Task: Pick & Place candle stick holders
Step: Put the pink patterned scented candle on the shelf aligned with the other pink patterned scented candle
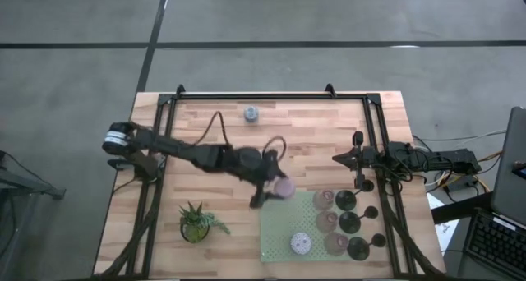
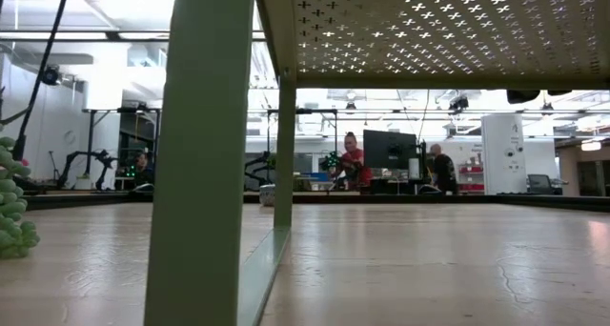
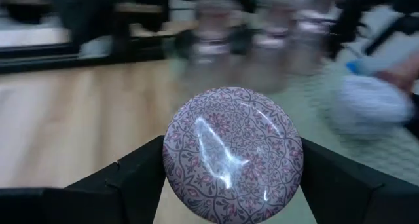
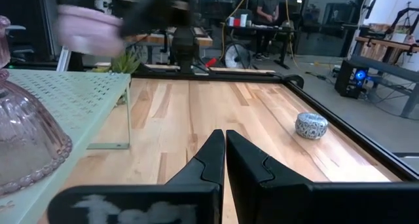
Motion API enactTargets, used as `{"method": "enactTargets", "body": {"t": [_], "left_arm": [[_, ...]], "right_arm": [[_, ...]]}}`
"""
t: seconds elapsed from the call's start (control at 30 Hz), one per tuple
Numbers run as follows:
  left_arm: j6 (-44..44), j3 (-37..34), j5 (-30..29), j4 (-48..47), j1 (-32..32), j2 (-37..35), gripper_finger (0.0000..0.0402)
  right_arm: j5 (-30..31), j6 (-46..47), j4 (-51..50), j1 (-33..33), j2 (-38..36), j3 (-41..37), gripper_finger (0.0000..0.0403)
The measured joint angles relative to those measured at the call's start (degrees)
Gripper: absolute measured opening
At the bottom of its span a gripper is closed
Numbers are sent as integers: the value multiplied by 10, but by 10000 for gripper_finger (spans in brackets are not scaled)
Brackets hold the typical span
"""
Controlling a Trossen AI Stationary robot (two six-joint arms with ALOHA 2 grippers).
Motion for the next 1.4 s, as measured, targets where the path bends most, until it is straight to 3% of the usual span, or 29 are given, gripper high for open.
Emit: {"method": "enactTargets", "body": {"t": [0.27,0.63,1.03,1.13,1.4], "left_arm": [[1,63,-25,-1,-66,55,304],[5,157,-22,-81,-76,144,304],[23,169,8,-92,-86,153,304],[26,169,43,-85,-91,153,304],[26,168,20,-78,-92,154,305]], "right_arm": [[0,0,0,0,0,0,8],[0,0,0,0,0,0,8],[0,0,0,0,0,0,8],[0,1,0,0,0,0,8],[0,0,0,0,0,0,8]]}}
